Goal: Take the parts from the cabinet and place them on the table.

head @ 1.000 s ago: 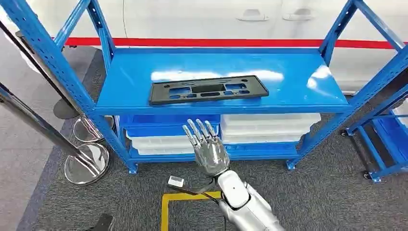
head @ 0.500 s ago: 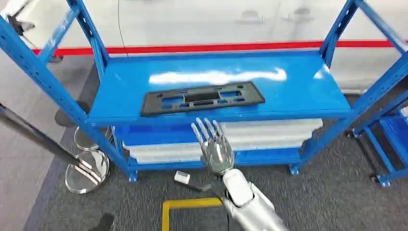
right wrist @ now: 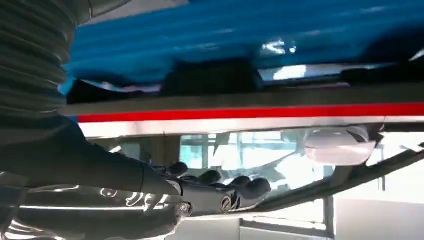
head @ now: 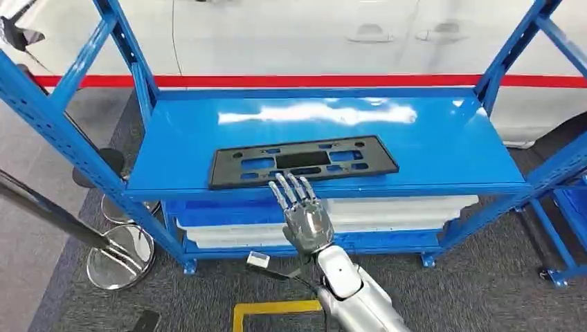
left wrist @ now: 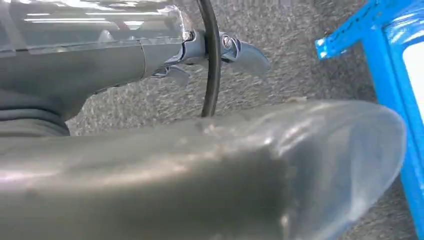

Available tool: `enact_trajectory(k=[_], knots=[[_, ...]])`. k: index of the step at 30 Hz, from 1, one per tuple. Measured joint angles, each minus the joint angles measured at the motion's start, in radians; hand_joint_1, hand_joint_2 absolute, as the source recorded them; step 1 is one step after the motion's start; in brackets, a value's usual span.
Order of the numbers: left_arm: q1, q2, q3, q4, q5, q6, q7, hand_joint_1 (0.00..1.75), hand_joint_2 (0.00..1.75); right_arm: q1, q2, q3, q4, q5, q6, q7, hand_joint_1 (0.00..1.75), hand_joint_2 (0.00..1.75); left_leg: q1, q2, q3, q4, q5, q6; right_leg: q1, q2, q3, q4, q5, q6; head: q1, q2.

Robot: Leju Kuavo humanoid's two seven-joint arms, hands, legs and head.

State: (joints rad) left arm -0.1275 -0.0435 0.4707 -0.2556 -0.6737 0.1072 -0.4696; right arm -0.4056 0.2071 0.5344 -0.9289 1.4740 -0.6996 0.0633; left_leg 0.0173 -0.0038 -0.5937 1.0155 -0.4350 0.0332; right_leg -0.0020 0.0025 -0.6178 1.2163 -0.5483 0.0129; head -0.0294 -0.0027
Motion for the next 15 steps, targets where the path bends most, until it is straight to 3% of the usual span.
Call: enact_trajectory(k=[2, 3, 4, 6, 7, 8, 9, 10, 12, 13, 14, 15], knots=[[0.003, 0.000, 0.001, 0.000, -0.007, 0.000, 0.000, 0.00, 0.00, 0.005, 0.000, 0.000, 0.000, -0.007, 0.000, -0.002, 0.00, 1.75, 0.000, -0.002, 0.018, 0.000, -0.018, 0.001, -0.003, 0.000, -0.091, 0.102, -0.068, 0.007, 0.000, 0.000], [0.004, 0.000, 0.002, 0.000, -0.009, 0.000, 0.001, 0.00, 0.00, 0.007, 0.000, 0.000, 0.001, -0.013, 0.000, -0.004, 0.00, 1.75, 0.000, -0.003, 0.031, 0.000, -0.027, 0.000, -0.004, -0.001, -0.115, 0.108, -0.076, 0.006, 0.000, 0.000], [0.005, 0.000, 0.003, 0.000, -0.013, 0.000, 0.002, 0.00, 0.00, 0.007, 0.000, 0.000, 0.001, -0.018, 0.000, -0.006, 0.00, 1.75, 0.000, -0.004, 0.045, 0.000, -0.038, 0.000, -0.005, -0.001, -0.120, 0.080, -0.057, 0.005, 0.000, 0.000], [0.004, 0.000, 0.008, 0.000, -0.020, 0.000, 0.002, 0.00, 0.00, 0.006, 0.000, -0.002, 0.001, -0.027, 0.000, -0.010, 0.00, 1.75, 0.000, -0.007, 0.081, 0.000, -0.063, -0.007, -0.003, -0.001, -0.083, -0.069, 0.056, -0.001, 0.000, 0.000], [0.005, 0.000, 0.008, 0.000, -0.021, -0.002, 0.002, 0.00, 0.00, 0.007, 0.000, -0.002, 0.001, -0.029, 0.000, -0.010, 0.00, 1.75, 0.000, -0.007, 0.090, -0.003, -0.076, -0.011, -0.001, -0.001, -0.062, -0.153, 0.141, -0.010, 0.000, 0.000], [0.003, -0.001, 0.010, 0.002, -0.024, -0.003, 0.002, 0.00, 0.00, 0.006, 0.000, -0.003, 0.002, -0.034, 0.001, -0.011, 0.00, 1.75, -0.002, -0.007, 0.104, 0.002, -0.085, -0.016, 0.006, 0.000, -0.064, -0.187, 0.176, -0.017, 0.000, 0.000], [0.003, -0.001, 0.011, 0.002, -0.027, -0.005, 0.003, 0.00, 0.00, 0.007, -0.001, -0.005, 0.004, -0.039, 0.001, -0.012, 0.00, 1.75, -0.002, -0.012, 0.101, -0.004, -0.089, -0.022, 0.010, -0.001, -0.065, -0.182, 0.131, -0.022, 0.002, 0.000], [0.003, -0.001, 0.012, 0.002, -0.027, -0.006, 0.004, 0.00, 0.00, 0.008, 0.000, -0.006, 0.003, -0.042, 0.002, -0.013, 0.00, 1.75, -0.003, -0.009, 0.101, -0.011, -0.099, -0.032, 0.011, -0.001, -0.058, -0.185, 0.151, -0.026, 0.001, 0.000], [0.007, 0.000, 0.019, 0.002, -0.031, -0.010, 0.006, 0.00, 0.00, 0.009, 0.001, -0.009, 0.004, -0.046, 0.001, -0.013, 0.00, 1.75, -0.005, -0.007, 0.118, 0.019, -0.081, -0.043, 0.007, 0.003, -0.032, -0.194, 0.137, -0.040, 0.001, 0.000], [0.006, 0.000, 0.021, 0.002, -0.032, -0.010, 0.006, 0.00, 0.00, 0.007, 0.006, -0.009, 0.003, -0.049, 0.001, -0.014, 0.00, 1.75, -0.001, -0.004, 0.117, 0.034, -0.093, -0.045, 0.001, 0.003, -0.015, -0.199, 0.136, -0.043, 0.001, 0.000], [0.001, -0.001, 0.023, 0.002, -0.035, -0.011, 0.006, 0.00, 0.00, 0.002, 0.009, -0.011, 0.004, -0.055, 0.001, -0.016, 0.00, 1.75, -0.001, -0.003, 0.098, 0.084, -0.100, -0.046, 0.002, 0.003, 0.001, -0.202, 0.126, -0.053, 0.001, 0.000], [0.000, 0.000, 0.024, 0.002, -0.036, -0.012, 0.007, 0.00, 0.00, 0.000, 0.011, -0.011, 0.004, -0.061, 0.001, -0.022, 0.00, 1.75, 0.000, -0.003, 0.058, 0.147, -0.125, -0.050, 0.003, 0.002, 0.010, -0.202, 0.118, -0.061, 0.001, 0.000]])
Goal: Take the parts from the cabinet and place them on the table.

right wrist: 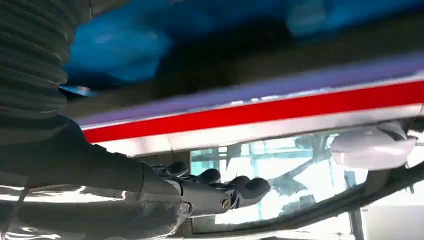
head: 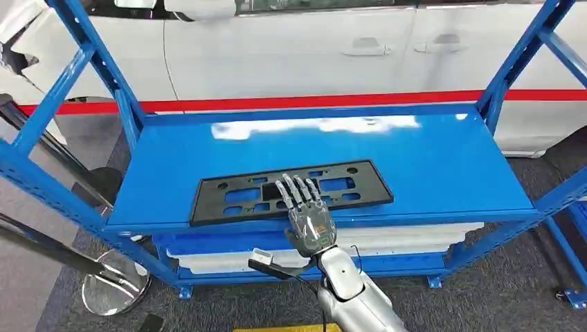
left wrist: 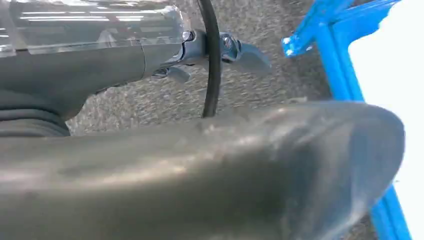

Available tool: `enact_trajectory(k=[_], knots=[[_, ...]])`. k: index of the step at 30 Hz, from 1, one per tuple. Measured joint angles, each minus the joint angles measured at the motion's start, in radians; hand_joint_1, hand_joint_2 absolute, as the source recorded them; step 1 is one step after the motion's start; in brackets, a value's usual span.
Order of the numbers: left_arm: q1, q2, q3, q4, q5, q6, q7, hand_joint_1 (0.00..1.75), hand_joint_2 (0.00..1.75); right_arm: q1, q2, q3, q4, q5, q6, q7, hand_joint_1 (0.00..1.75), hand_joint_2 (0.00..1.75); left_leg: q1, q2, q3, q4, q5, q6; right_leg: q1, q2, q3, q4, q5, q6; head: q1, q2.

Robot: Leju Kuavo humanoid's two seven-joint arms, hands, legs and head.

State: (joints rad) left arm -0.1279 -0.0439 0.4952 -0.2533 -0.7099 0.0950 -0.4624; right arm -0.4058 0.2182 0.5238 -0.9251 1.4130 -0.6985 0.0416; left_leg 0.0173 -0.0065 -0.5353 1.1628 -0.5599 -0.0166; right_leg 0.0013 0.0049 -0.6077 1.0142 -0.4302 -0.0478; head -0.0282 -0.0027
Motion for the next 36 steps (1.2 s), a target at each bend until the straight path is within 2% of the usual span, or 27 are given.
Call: enact_trajectory(k=[2, 3, 4, 5, 7, 8, 9, 10, 12, 13, 14, 15, 17, 18, 19, 20, 21, 22, 23, 24, 27, 29, 30, 32, 33, 34, 36], knots=[[0.002, 0.003, 0.003, 0.000, -0.003, 0.000, 0.001, 0.00, 0.00, 0.004, 0.000, 0.000, 0.000, -0.015, 0.000, -0.008, 0.00, 1.75, 0.000, 0.000, -0.087, 0.116, -0.066, -0.002, 0.003, 0.001, 0.014, 0.000, -0.015, -0.002, 0.000, 0.000], [0.006, 0.003, 0.004, 0.000, -0.006, -0.002, 0.002, 0.00, 0.00, 0.006, 0.000, 0.000, 0.000, -0.021, 0.000, -0.009, 0.00, 1.75, 0.000, 0.000, -0.122, 0.146, -0.085, -0.003, 0.004, 0.003, 0.022, 0.001, -0.023, -0.002, 0.000, 0.000], [0.011, 0.004, 0.005, 0.000, -0.006, -0.002, 0.002, 0.00, 0.00, 0.008, 0.000, 0.000, 0.000, -0.023, 0.000, -0.009, 0.00, 1.75, 0.000, 0.000, -0.136, 0.132, -0.071, -0.006, 0.005, 0.005, 0.033, 0.001, -0.032, -0.002, 0.000, 0.000], [0.012, 0.004, 0.006, 0.000, -0.006, -0.002, 0.002, 0.00, 0.00, 0.008, 0.000, 0.000, 0.000, -0.025, 0.000, -0.010, 0.00, 1.75, 0.000, 0.000, -0.132, 0.082, -0.031, -0.005, 0.005, 0.007, 0.046, 0.003, -0.042, 0.000, 0.000, 0.000], [0.011, 0.005, 0.007, 0.000, -0.012, -0.001, 0.003, 0.00, 0.00, 0.008, 0.002, -0.001, 0.000, -0.035, 0.000, -0.011, 0.00, 1.75, -0.001, 0.000, -0.096, -0.075, 0.111, 0.002, 0.007, 0.007, 0.072, 0.005, -0.063, 0.004, 0.000, 0.000], [0.015, 0.006, 0.008, 0.000, -0.015, 0.000, 0.003, 0.00, 0.00, 0.007, 0.002, -0.002, 0.000, -0.040, 0.000, -0.012, 0.00, 1.75, -0.004, 0.002, -0.092, -0.117, 0.154, 0.012, 0.006, 0.006, 0.075, 0.006, -0.070, 0.008, 0.000, 0.000], [0.013, 0.007, 0.010, 0.001, -0.017, 0.000, 0.004, 0.00, 0.00, 0.007, 0.003, -0.004, 0.003, -0.047, 0.000, -0.015, 0.00, 1.75, -0.012, 0.005, -0.102, -0.125, 0.116, 0.012, 0.008, 0.009, 0.073, 0.009, -0.072, 0.012, -0.001, 0.000], [0.013, 0.007, 0.010, 0.001, -0.023, 0.000, 0.004, 0.00, 0.00, 0.006, 0.003, -0.006, 0.003, -0.053, -0.001, -0.016, 0.00, 1.75, -0.013, 0.003, -0.096, -0.123, 0.141, 0.021, 0.009, 0.009, 0.069, 0.010, -0.077, 0.019, 0.000, 0.000], [0.018, 0.010, 0.011, 0.001, -0.027, 0.001, 0.003, 0.00, 0.00, 0.004, 0.003, -0.011, 0.003, -0.065, -0.001, -0.020, 0.00, 1.75, -0.015, 0.001, -0.096, -0.126, 0.144, 0.028, 0.008, 0.009, 0.074, 0.003, -0.081, 0.028, 0.000, 0.000], [0.016, 0.010, 0.011, 0.001, -0.034, 0.003, 0.002, 0.00, 0.00, -0.001, 0.003, -0.016, 0.002, -0.070, -0.001, -0.021, 1.62, 1.75, 0.001, 0.004, -0.087, -0.140, 0.150, 0.036, 0.010, 0.008, 0.073, 0.009, -0.092, 0.035, 0.000, 0.000], [0.014, 0.010, 0.011, 0.001, -0.035, 0.004, 0.001, 0.00, 0.00, -0.006, 0.003, -0.020, 0.001, -0.072, 0.001, -0.021, 1.75, 1.75, -0.001, 0.003, -0.082, -0.147, 0.150, 0.037, 0.009, 0.005, 0.065, 0.033, -0.105, 0.044, 0.000, 0.000], [0.014, 0.011, 0.012, 0.001, -0.036, 0.005, 0.001, 0.00, 0.00, -0.012, 0.002, -0.025, 0.001, -0.072, 0.010, -0.020, 1.75, 1.75, -0.001, 0.004, -0.078, -0.149, 0.148, 0.044, 0.005, 0.004, 0.036, 0.087, -0.134, 0.050, 0.000, 0.000], [0.014, 0.013, 0.017, 0.001, -0.043, 0.009, 0.005, 0.00, 0.00, -0.021, -0.002, -0.032, 0.002, -0.060, 0.045, -0.007, 1.75, 1.75, -0.001, 0.004, -0.077, -0.149, 0.145, 0.047, -0.004, 0.003, -0.058, 0.248, -0.197, 0.058, 0.000, 0.000], [0.015, 0.014, 0.021, 0.001, -0.043, 0.010, 0.006, 0.00, 0.00, -0.021, -0.006, -0.033, 0.004, -0.056, 0.055, -0.001, 1.75, 1.75, -0.001, 0.004, -0.076, -0.149, 0.143, 0.047, -0.007, 0.002, -0.096, 0.303, -0.204, 0.061, 0.000, 0.000], [0.017, 0.014, 0.025, 0.001, -0.044, 0.012, 0.009, 0.00, 0.00, -0.021, -0.011, -0.035, 0.006, -0.050, 0.061, 0.002, 1.75, 1.75, 0.000, 0.003, -0.074, -0.149, 0.141, 0.046, -0.010, 0.001, -0.111, 0.313, -0.192, 0.063, 0.000, 0.000], [0.019, 0.015, 0.026, 0.001, -0.044, 0.013, 0.010, 0.00, 0.00, -0.021, -0.013, -0.037, 0.006, -0.049, 0.065, 0.003, 1.75, 1.75, 0.000, 0.001, -0.070, -0.148, 0.138, 0.044, -0.014, 0.000, -0.101, 0.268, -0.145, 0.064, 0.000, 0.000], [0.020, 0.015, 0.026, 0.001, -0.045, 0.014, 0.011, 0.00, 0.00, -0.023, -0.015, -0.039, 0.006, -0.048, 0.066, 0.004, 1.71, 1.75, 0.001, 0.000, -0.066, -0.148, 0.136, 0.041, -0.016, 0.000, -0.072, 0.199, -0.098, 0.063, 0.000, 0.000], [0.020, 0.015, 0.027, 0.001, -0.045, 0.014, 0.011, 0.00, 0.00, -0.027, -0.015, -0.039, 0.006, -0.048, 0.068, 0.007, 1.73, 1.75, 0.002, -0.001, -0.061, -0.147, 0.133, 0.036, -0.016, 0.000, -0.025, 0.096, -0.043, 0.062, 0.000, 0.000], [0.019, 0.016, 0.028, 0.001, -0.045, 0.014, 0.011, 0.00, 0.00, -0.032, -0.015, -0.039, 0.006, -0.048, 0.069, 0.007, 1.73, 1.75, 0.002, -0.002, -0.060, -0.146, 0.130, 0.031, -0.016, -0.002, 0.006, 0.023, -0.021, 0.059, 0.000, 0.000], [0.019, 0.018, 0.030, 0.001, -0.044, 0.014, 0.012, 0.00, 0.00, -0.037, -0.016, -0.039, 0.007, -0.048, 0.070, 0.007, 1.69, 1.75, -0.006, -0.003, -0.062, -0.141, 0.125, 0.023, -0.009, -0.002, 0.011, 0.009, -0.030, 0.056, 0.000, 0.000], [0.021, 0.019, 0.034, 0.001, -0.044, 0.014, 0.013, 0.00, 0.00, -0.037, -0.017, -0.039, 0.007, -0.046, 0.072, 0.009, 1.66, 1.75, 0.000, -0.002, -0.058, -0.151, 0.127, 0.005, -0.004, 0.001, 0.009, 0.008, -0.028, 0.040, 0.000, 0.000], [0.022, 0.019, 0.034, 0.001, -0.044, 0.014, 0.012, 0.00, 0.00, -0.043, -0.017, -0.039, 0.007, -0.043, 0.076, 0.009, 1.64, 1.75, 0.004, 0.000, -0.060, -0.135, 0.112, -0.005, -0.012, -0.001, 0.018, -0.006, -0.018, 0.025, 0.000, 0.000], [0.022, 0.019, 0.035, 0.001, -0.044, 0.014, 0.012, 0.00, 0.00, -0.046, -0.017, -0.039, 0.007, -0.041, 0.080, 0.008, 1.64, 1.75, 0.003, 0.001, -0.082, -0.083, 0.073, -0.007, -0.012, -0.002, 0.019, -0.007, -0.018, 0.019, -0.001, 0.000], [0.023, 0.021, 0.037, 0.001, -0.043, 0.011, 0.012, 0.00, 0.00, -0.045, -0.017, -0.039, 0.008, -0.039, 0.088, 0.008, 1.64, 1.75, 0.003, 0.001, -0.160, 0.087, -0.008, -0.013, -0.007, -0.005, 0.019, -0.006, -0.020, 0.015, 0.000, 0.000], [0.025, 0.021, 0.039, 0.001, -0.043, 0.011, 0.011, 0.00, 0.00, -0.045, -0.017, -0.039, 0.009, -0.040, 0.088, 0.008, 1.64, 1.75, 0.003, 0.001, -0.194, 0.157, -0.029, -0.014, -0.005, -0.005, 0.018, -0.005, -0.021, 0.014, 0.000, 0.000], [0.028, 0.021, 0.040, 0.002, -0.043, 0.011, 0.011, 0.00, 0.00, -0.045, -0.017, -0.039, 0.010, -0.039, 0.088, 0.006, 1.64, 1.75, 0.003, 0.001, -0.205, 0.176, -0.025, -0.013, -0.004, -0.005, 0.019, -0.005, -0.021, 0.013, 0.000, 0.000], [0.030, 0.021, 0.043, 0.002, -0.043, 0.011, 0.011, 0.00, 0.00, -0.045, -0.017, -0.039, 0.010, -0.039, 0.087, 0.006, 1.64, 1.75, 0.003, 0.001, -0.161, 0.085, 0.039, -0.006, 0.001, -0.004, 0.023, -0.002, -0.025, 0.012, 0.000, 0.000]])
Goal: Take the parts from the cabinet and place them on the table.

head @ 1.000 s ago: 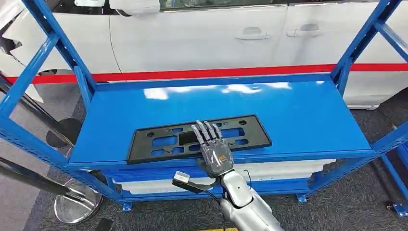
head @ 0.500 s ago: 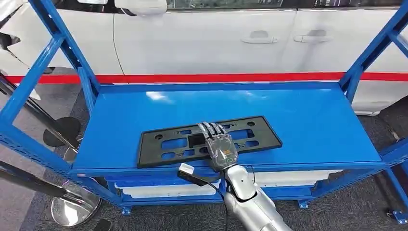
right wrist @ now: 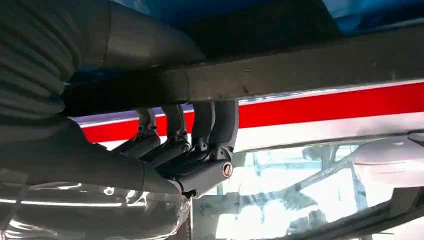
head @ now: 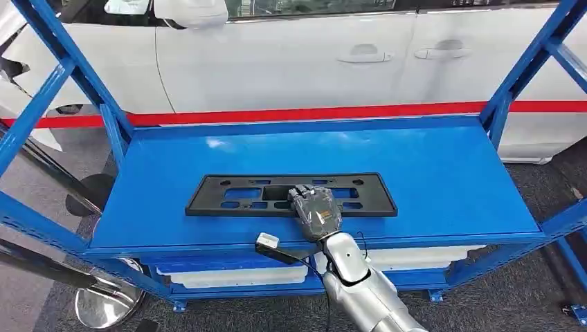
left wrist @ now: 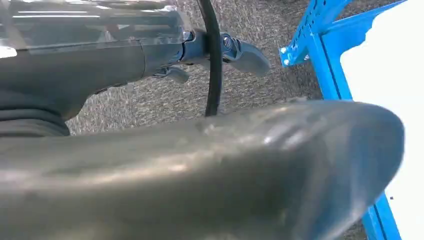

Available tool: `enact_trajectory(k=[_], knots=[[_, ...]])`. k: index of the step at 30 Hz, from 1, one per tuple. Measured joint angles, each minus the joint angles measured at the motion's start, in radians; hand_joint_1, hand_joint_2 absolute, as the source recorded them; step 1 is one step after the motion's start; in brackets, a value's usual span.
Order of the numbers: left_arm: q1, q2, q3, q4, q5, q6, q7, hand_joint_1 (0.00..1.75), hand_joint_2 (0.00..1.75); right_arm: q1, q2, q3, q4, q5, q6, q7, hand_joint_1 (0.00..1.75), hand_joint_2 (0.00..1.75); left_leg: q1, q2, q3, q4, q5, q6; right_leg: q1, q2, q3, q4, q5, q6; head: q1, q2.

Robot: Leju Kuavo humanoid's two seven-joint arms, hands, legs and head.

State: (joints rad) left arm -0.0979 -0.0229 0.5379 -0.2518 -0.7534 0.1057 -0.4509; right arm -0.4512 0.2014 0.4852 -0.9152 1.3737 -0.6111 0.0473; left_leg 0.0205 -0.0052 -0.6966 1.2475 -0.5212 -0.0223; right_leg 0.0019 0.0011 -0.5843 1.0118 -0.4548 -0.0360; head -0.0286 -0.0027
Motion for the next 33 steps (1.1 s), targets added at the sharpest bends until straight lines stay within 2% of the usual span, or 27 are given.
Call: enact_trajectory(k=[1, 2, 3, 6, 7, 8, 9, 11, 12, 13, 14, 15, 16, 17, 18, 19, 21, 22, 23, 24, 25, 27, 28, 29, 30, 32, 33], knots=[[-0.001, 0.001, 0.002, 0.000, 0.000, 0.000, 0.000, 0.00, 0.00, -0.001, 0.000, 0.000, 0.000, 0.000, 0.000, 0.000, 1.64, 1.75, -0.001, 0.000, 0.055, -0.108, 0.054, 0.007, 0.002, 0.000, 0.005, 0.001, -0.004, 0.002, 0.000, 0.000], [-0.001, 0.002, 0.004, 0.000, 0.000, 0.000, -0.001, 0.00, 0.00, -0.002, 0.000, 0.000, 0.000, 0.000, 0.000, 0.000, 1.64, 1.75, -0.002, 0.000, 0.102, -0.200, 0.087, 0.015, 0.002, 0.000, 0.009, 0.002, -0.007, 0.004, 0.000, 0.000], [-0.002, 0.004, 0.006, 0.000, 0.000, 0.000, -0.001, 0.00, 0.00, -0.003, 0.000, 0.000, 0.000, 0.000, 0.000, 0.000, 1.64, 1.75, -0.010, 0.001, 0.115, -0.223, 0.072, 0.021, 0.011, 0.000, 0.006, 0.007, -0.010, 0.009, 0.000, 0.000], [0.001, 0.004, 0.007, 0.000, 0.000, 0.000, -0.002, 0.00, 0.00, -0.004, 0.000, 0.000, 0.000, 0.001, 0.000, 0.001, 1.64, 1.75, -0.015, 0.000, 0.111, -0.225, 0.077, 0.030, 0.004, 0.002, 0.006, 0.001, -0.007, 0.024, 0.000, 0.000], [0.000, 0.003, 0.007, 0.000, 0.000, 0.000, -0.002, 0.00, 0.00, -0.007, 0.000, 0.000, 0.000, 0.001, 0.000, 0.002, 1.64, 1.75, -0.006, 0.001, 0.115, -0.238, 0.083, 0.038, 0.009, 0.002, 0.008, 0.001, -0.009, 0.031, 0.000, 0.000], [0.000, 0.003, 0.007, 0.000, 0.000, 0.000, -0.002, 0.00, 0.00, -0.007, 0.000, 0.000, -0.001, 0.001, 0.000, 0.002, 1.64, 1.75, -0.001, 0.005, 0.122, -0.245, 0.087, 0.043, 0.004, 0.003, 0.008, 0.011, -0.020, 0.036, 0.000, 0.000], [-0.001, 0.003, 0.007, 0.000, 0.000, 0.000, -0.002, 0.00, 0.00, -0.010, 0.000, 0.000, -0.001, 0.001, 0.000, 0.003, 1.66, 1.75, -0.001, 0.005, 0.123, -0.247, 0.088, 0.048, 0.005, 0.003, -0.009, 0.049, -0.048, 0.042, 0.001, 0.000], [-0.001, 0.003, 0.007, 0.000, 0.000, 0.000, -0.002, 0.00, 0.00, -0.009, -0.002, 0.000, 0.001, 0.001, 0.000, 0.003, 1.62, 1.75, -0.001, 0.006, 0.121, -0.246, 0.088, 0.050, -0.003, 0.002, -0.083, 0.197, -0.120, 0.050, 0.000, 0.000], [-0.001, 0.002, 0.007, 0.000, 0.000, 0.000, -0.002, 0.00, 0.00, -0.007, -0.004, 0.000, 0.003, 0.001, 0.000, 0.003, 1.62, 1.75, -0.002, 0.006, 0.120, -0.246, 0.088, 0.050, -0.006, 0.002, -0.119, 0.262, -0.141, 0.054, 0.000, 0.000], [-0.001, 0.003, 0.008, 0.000, 0.000, 0.000, -0.002, 0.00, 0.00, -0.006, -0.005, 0.000, 0.004, 0.002, 0.000, 0.003, 1.66, 1.75, -0.002, 0.006, 0.119, -0.245, 0.087, 0.052, -0.008, 0.002, -0.141, 0.296, -0.142, 0.058, 0.000, 0.000], [0.000, 0.003, 0.008, 0.000, 0.000, 0.000, -0.002, 0.00, 0.00, -0.006, -0.006, 0.000, 0.004, 0.002, 0.000, 0.003, 1.62, 1.75, -0.001, 0.005, 0.119, -0.243, 0.085, 0.051, -0.011, 0.001, -0.138, 0.283, -0.121, 0.059, 0.000, 0.000], [0.000, 0.002, 0.008, 0.000, 0.000, 0.000, -0.002, 0.00, 0.00, -0.007, -0.006, 0.000, 0.004, 0.002, 0.007, 0.003, 1.62, 1.75, -0.001, 0.004, 0.121, -0.242, 0.083, 0.049, -0.013, 0.001, -0.116, 0.232, -0.082, 0.059, 0.000, 0.000], [0.000, 0.002, 0.008, 0.000, 0.000, 0.000, -0.003, 0.00, 0.00, -0.007, -0.006, 0.000, 0.004, 0.002, 0.016, 0.003, 1.62, 1.75, -0.001, 0.003, 0.125, -0.241, 0.081, 0.047, -0.015, 0.001, -0.074, 0.146, -0.033, 0.057, 0.000, 0.000], [0.000, 0.002, 0.008, 0.000, 0.000, -0.001, -0.005, 0.00, 0.00, -0.008, -0.006, 0.000, 0.004, 0.002, 0.022, 0.002, 1.66, 1.75, -0.001, 0.002, 0.128, -0.239, 0.078, 0.043, -0.015, 0.000, -0.033, 0.065, 0.005, 0.054, 0.000, 0.000], [0.000, 0.002, 0.008, 0.000, 0.000, -0.001, -0.007, 0.00, 0.00, -0.010, -0.006, 0.001, 0.004, 0.002, 0.028, 0.002, 1.66, 1.75, -0.003, 0.001, 0.128, -0.238, 0.075, 0.038, -0.013, -0.001, -0.006, 0.009, -0.001, 0.046, 0.000, 0.000], [-0.001, 0.002, 0.008, 0.000, -0.001, -0.001, -0.008, 0.00, 0.00, -0.012, -0.006, 0.003, 0.003, 0.002, 0.035, 0.000, 1.68, 1.75, -0.009, 0.000, 0.125, -0.233, 0.073, 0.032, -0.008, 0.000, -0.008, 0.003, 0.003, 0.042, 0.000, 0.000], [0.000, 0.001, 0.009, 0.000, -0.004, 0.000, -0.008, 0.00, 0.00, -0.012, -0.006, 0.005, 0.003, 0.003, 0.042, -0.001, 1.73, 1.75, -0.006, 0.001, 0.127, -0.239, 0.073, 0.021, -0.004, 0.001, -0.009, 0.005, 0.000, 0.034, 0.000, 0.000], [0.000, -0.001, 0.009, 0.000, -0.005, 0.000, -0.008, 0.00, 0.00, -0.012, -0.006, 0.005, 0.003, 0.003, 0.046, -0.002, 1.75, 1.75, -0.005, 0.001, 0.130, -0.243, 0.074, 0.014, -0.005, 0.001, -0.007, 0.001, 0.002, 0.027, 0.000, 0.000], [0.001, -0.002, 0.009, 0.000, -0.009, 0.000, -0.008, 0.00, 0.00, -0.012, -0.006, 0.006, 0.001, 0.003, 0.050, -0.003, 1.75, 1.75, -0.004, 0.002, 0.127, -0.236, 0.067, 0.009, -0.013, -0.002, 0.001, -0.010, 0.009, 0.018, 0.000, 0.000], [0.002, -0.004, 0.009, 0.000, -0.010, 0.000, -0.008, 0.00, 0.00, -0.012, -0.006, 0.007, 0.001, 0.002, 0.055, -0.004, 1.75, 1.75, -0.002, 0.002, 0.123, -0.214, 0.050, 0.006, -0.013, -0.002, 0.005, -0.014, 0.010, 0.016, 0.000, 0.000], [0.002, -0.004, 0.010, 0.000, -0.011, 0.000, -0.008, 0.00, 0.00, -0.012, -0.006, 0.008, 0.000, -0.007, 0.061, -0.008, 1.75, 1.75, -0.002, 0.002, 0.095, -0.148, 0.008, 0.002, -0.014, -0.004, 0.006, -0.014, 0.008, 0.010, 0.000, 0.000], [0.006, -0.004, 0.015, 0.000, -0.015, 0.002, -0.008, 0.00, 0.00, -0.005, -0.006, 0.008, -0.009, -0.058, 0.067, -0.039, 1.75, 1.75, -0.001, 0.002, 0.024, 0.003, -0.061, -0.003, -0.011, -0.005, 0.006, -0.013, 0.007, 0.007, 0.000, 0.000], [0.010, -0.006, 0.019, 0.000, -0.018, 0.002, -0.010, 0.00, 0.00, 0.004, -0.006, 0.008, -0.026, -0.127, 0.069, -0.076, 1.75, 1.75, 0.000, 0.002, -0.004, 0.061, -0.077, -0.006, -0.010, -0.004, 0.006, -0.013, 0.006, 0.007, 0.000, 0.000], [0.013, -0.006, 0.023, 0.000, -0.019, 0.003, -0.012, 0.00, 0.00, 0.011, -0.006, 0.008, -0.039, -0.172, 0.070, -0.101, 1.75, 1.75, 0.001, 0.002, -0.007, 0.067, -0.068, -0.007, -0.010, -0.003, 0.007, -0.013, 0.006, 0.007, 0.000, 0.000], [0.019, -0.006, 0.033, 0.001, -0.020, 0.004, -0.019, 0.00, 0.00, 0.024, -0.006, 0.009, -0.081, -0.279, 0.077, -0.163, 1.75, 1.75, 0.003, 0.003, 0.016, 0.021, -0.029, -0.008, -0.010, 0.001, 0.009, -0.012, 0.005, 0.007, 0.000, 0.000], [0.022, -0.006, 0.046, 0.002, -0.020, 0.006, -0.034, 0.00, 0.00, 0.050, -0.002, 0.011, -0.169, -0.488, 0.089, -0.273, 1.75, 1.75, 0.009, 0.004, 0.102, -0.148, 0.059, -0.010, -0.011, 0.011, 0.014, -0.005, -0.002, 0.013, 0.000, 0.000], [0.023, -0.007, 0.055, 0.002, -0.020, 0.007, -0.042, 0.00, 0.00, 0.074, 0.000, 0.015, -0.237, -0.623, 0.096, -0.340, 1.75, 1.75, 0.011, 0.006, 0.128, -0.206, 0.061, -0.008, -0.009, 0.014, 0.015, -0.001, -0.006, 0.019, 0.000, 0.000]])
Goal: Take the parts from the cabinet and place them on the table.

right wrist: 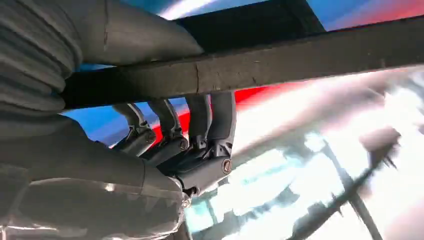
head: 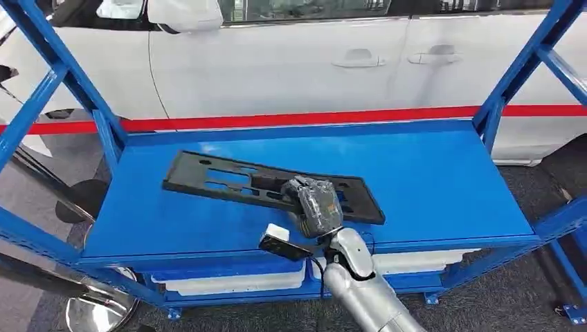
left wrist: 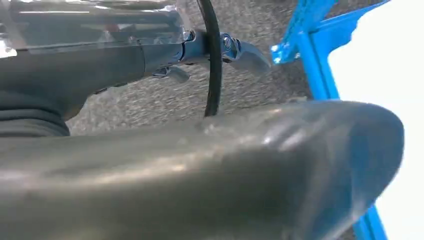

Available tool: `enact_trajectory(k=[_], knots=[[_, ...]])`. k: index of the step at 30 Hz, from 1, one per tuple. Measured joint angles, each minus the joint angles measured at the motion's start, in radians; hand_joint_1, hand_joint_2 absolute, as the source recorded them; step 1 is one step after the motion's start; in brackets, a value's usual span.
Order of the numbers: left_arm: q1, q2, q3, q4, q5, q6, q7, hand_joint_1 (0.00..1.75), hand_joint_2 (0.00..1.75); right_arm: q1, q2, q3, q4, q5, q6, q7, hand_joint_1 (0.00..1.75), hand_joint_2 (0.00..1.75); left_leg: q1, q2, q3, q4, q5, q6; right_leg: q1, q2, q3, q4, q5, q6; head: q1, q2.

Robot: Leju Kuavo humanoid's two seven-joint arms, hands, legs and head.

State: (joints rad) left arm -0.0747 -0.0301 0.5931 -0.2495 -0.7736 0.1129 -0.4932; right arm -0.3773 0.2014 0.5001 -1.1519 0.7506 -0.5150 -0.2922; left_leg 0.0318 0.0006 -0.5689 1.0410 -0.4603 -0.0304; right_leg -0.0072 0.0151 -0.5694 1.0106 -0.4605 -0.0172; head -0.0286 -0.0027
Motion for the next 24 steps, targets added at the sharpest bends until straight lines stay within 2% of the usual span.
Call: enact_trajectory(k=[1, 3, 4, 5, 6, 7, 9, 10, 11, 12, 13, 14, 15, 16, 17, 19, 20, 21, 22, 24], knots=[[0.000, -0.002, 0.009, 0.001, 0.000, 0.000, -0.008, 0.00, 0.00, 0.031, 0.001, 0.006, -0.078, -0.135, 0.012, -0.047, 1.75, 1.75, -0.007, -0.005, 0.008, -0.021, -0.009, 0.008, 0.009, 0.003, -0.002, 0.010, -0.006, 0.008, 0.000, 0.000], [0.007, -0.005, 0.028, 0.002, -0.002, 0.005, -0.019, 0.00, 0.00, 0.098, -0.001, 0.024, -0.237, -0.366, 0.062, -0.109, 1.75, 1.75, -0.008, -0.007, 0.009, -0.015, -0.010, 0.022, 0.009, 0.003, -0.001, 0.003, -0.005, 0.016, 0.000, 0.000], [0.013, -0.006, 0.032, 0.002, -0.003, 0.005, -0.020, 0.00, 0.00, 0.122, -0.003, 0.029, -0.273, -0.395, 0.071, -0.114, 1.75, 1.75, -0.011, -0.008, 0.009, -0.015, -0.009, 0.027, 0.007, 0.002, 0.000, 0.002, -0.004, 0.020, 0.000, 0.000], [0.018, -0.008, 0.040, 0.003, -0.005, 0.008, -0.021, 0.00, 0.00, 0.151, -0.008, 0.037, -0.343, -0.494, 0.113, -0.129, 1.75, 1.75, -0.009, -0.007, 0.009, -0.020, -0.003, 0.038, 0.002, 0.002, -0.003, 0.006, -0.008, 0.029, 0.000, 0.000], [0.018, -0.011, 0.046, 0.003, -0.005, 0.011, -0.021, 0.00, 0.00, 0.176, -0.019, 0.040, -0.397, -0.539, 0.133, -0.135, 1.75, 1.75, -0.008, -0.007, 0.006, -0.021, 0.000, 0.044, -0.001, -0.001, -0.008, 0.024, -0.025, 0.034, 0.000, 0.000], [0.018, -0.013, 0.054, 0.003, -0.005, 0.013, -0.022, 0.00, 0.00, 0.196, -0.027, 0.041, -0.436, -0.562, 0.145, -0.142, 1.75, 1.75, -0.008, -0.008, 0.004, -0.021, 0.001, 0.051, -0.001, -0.004, -0.030, 0.070, -0.059, 0.037, 0.000, 0.000], [0.022, -0.015, 0.065, 0.003, -0.005, 0.013, -0.024, 0.00, 0.00, 0.227, -0.048, 0.044, -0.512, -0.606, 0.172, -0.159, 1.75, 1.75, -0.012, -0.008, -0.002, -0.021, 0.001, 0.057, 0.000, -0.004, -0.105, 0.222, -0.135, 0.042, 0.000, 0.000], [0.024, -0.016, 0.071, 0.004, -0.005, 0.013, -0.025, 0.00, 0.00, 0.237, -0.054, 0.044, -0.533, -0.616, 0.177, -0.164, 1.75, 1.75, -0.013, -0.008, -0.003, -0.021, 0.001, 0.057, -0.001, -0.004, -0.130, 0.271, -0.152, 0.042, 0.000, 0.000], [0.027, -0.017, 0.079, 0.005, -0.006, 0.013, -0.028, 0.00, 0.00, 0.253, -0.061, 0.044, -0.556, -0.625, 0.186, -0.171, 1.75, 1.75, -0.015, -0.007, -0.002, -0.021, 0.000, 0.058, 0.000, -0.004, -0.147, 0.299, -0.148, 0.041, 0.000, 0.000], [0.029, -0.018, 0.083, 0.005, -0.013, 0.014, -0.030, 0.00, 0.00, 0.265, -0.065, 0.044, -0.570, -0.632, 0.193, -0.176, 1.75, 1.75, -0.016, -0.008, -0.001, -0.020, -0.001, 0.060, 0.000, -0.005, -0.137, 0.274, -0.120, 0.037, 0.000, 0.000], [0.030, -0.020, 0.085, 0.005, -0.015, 0.015, -0.031, 0.00, 0.00, 0.271, -0.069, 0.044, -0.580, -0.638, 0.199, -0.179, 1.75, 1.75, -0.017, -0.008, 0.001, -0.020, -0.002, 0.060, 0.001, -0.005, -0.113, 0.221, -0.083, 0.032, 0.000, 0.000], [0.031, -0.022, 0.086, 0.005, -0.015, 0.014, -0.032, 0.00, 0.00, 0.276, -0.072, 0.044, -0.591, -0.645, 0.203, -0.179, 1.75, 1.75, -0.020, -0.009, 0.004, -0.020, -0.004, 0.060, 0.004, -0.005, -0.067, 0.126, -0.031, 0.023, 0.000, 0.000], [0.031, -0.026, 0.088, 0.005, -0.013, 0.013, -0.033, 0.00, 0.00, 0.279, -0.073, 0.044, -0.595, -0.647, 0.204, -0.179, 1.75, 1.75, -0.020, -0.009, 0.005, -0.020, -0.006, 0.058, 0.009, -0.004, -0.031, 0.050, 0.003, 0.011, 0.000, 0.000], [0.030, -0.031, 0.092, 0.005, -0.008, 0.010, -0.034, 0.00, 0.00, 0.283, -0.073, 0.044, -0.599, -0.648, 0.200, -0.179, 1.75, 1.75, -0.027, -0.010, 0.004, -0.018, -0.009, 0.054, 0.013, -0.005, -0.016, 0.019, -0.008, 0.004, 0.000, 0.000], [0.030, -0.032, 0.103, 0.006, -0.001, 0.009, -0.034, 0.00, 0.00, 0.292, -0.073, 0.043, -0.599, -0.649, 0.192, -0.177, 1.75, 1.75, -0.025, -0.010, 0.002, -0.018, -0.009, 0.050, 0.014, -0.007, -0.017, 0.011, -0.008, 0.005, 0.000, 0.000], [0.033, -0.037, 0.116, 0.006, 0.008, 0.010, -0.028, 0.00, 0.00, 0.322, -0.074, 0.036, -0.597, -0.653, 0.182, -0.172, 1.75, 1.75, -0.020, -0.010, 0.004, -0.023, -0.008, 0.039, 0.018, -0.006, -0.017, 0.010, -0.009, 0.001, 0.000, 0.000], [0.033, -0.040, 0.123, 0.006, 0.009, 0.015, -0.022, 0.00, 0.00, 0.339, -0.074, 0.031, -0.592, -0.655, 0.182, -0.173, 1.75, 1.75, -0.024, -0.010, 0.008, -0.027, -0.009, 0.032, 0.012, -0.007, -0.012, -0.001, -0.006, -0.005, 0.000, 0.000], [0.035, -0.042, 0.130, 0.006, 0.010, 0.018, -0.018, 0.00, 0.00, 0.354, -0.074, 0.026, -0.587, -0.659, 0.185, -0.175, 1.75, 1.75, -0.021, -0.009, 0.008, -0.019, -0.020, 0.030, 0.002, -0.013, -0.001, -0.014, 0.001, -0.008, 0.000, 0.000], [0.036, -0.046, 0.132, 0.007, 0.010, 0.019, -0.018, 0.00, 0.00, 0.366, -0.075, 0.023, -0.582, -0.661, 0.190, -0.179, 1.75, 1.75, -0.024, -0.007, -0.003, 0.015, -0.045, 0.024, 0.002, -0.014, 0.005, -0.020, 0.005, -0.015, 0.000, 0.000], [0.036, -0.047, 0.142, 0.007, 0.010, 0.021, -0.005, 0.00, 0.00, 0.389, -0.075, 0.017, -0.571, -0.674, 0.213, -0.186, 1.75, 1.75, -0.020, -0.007, -0.070, 0.163, -0.130, 0.016, 0.003, -0.017, 0.004, -0.017, 0.005, -0.017, 0.000, 0.000]])
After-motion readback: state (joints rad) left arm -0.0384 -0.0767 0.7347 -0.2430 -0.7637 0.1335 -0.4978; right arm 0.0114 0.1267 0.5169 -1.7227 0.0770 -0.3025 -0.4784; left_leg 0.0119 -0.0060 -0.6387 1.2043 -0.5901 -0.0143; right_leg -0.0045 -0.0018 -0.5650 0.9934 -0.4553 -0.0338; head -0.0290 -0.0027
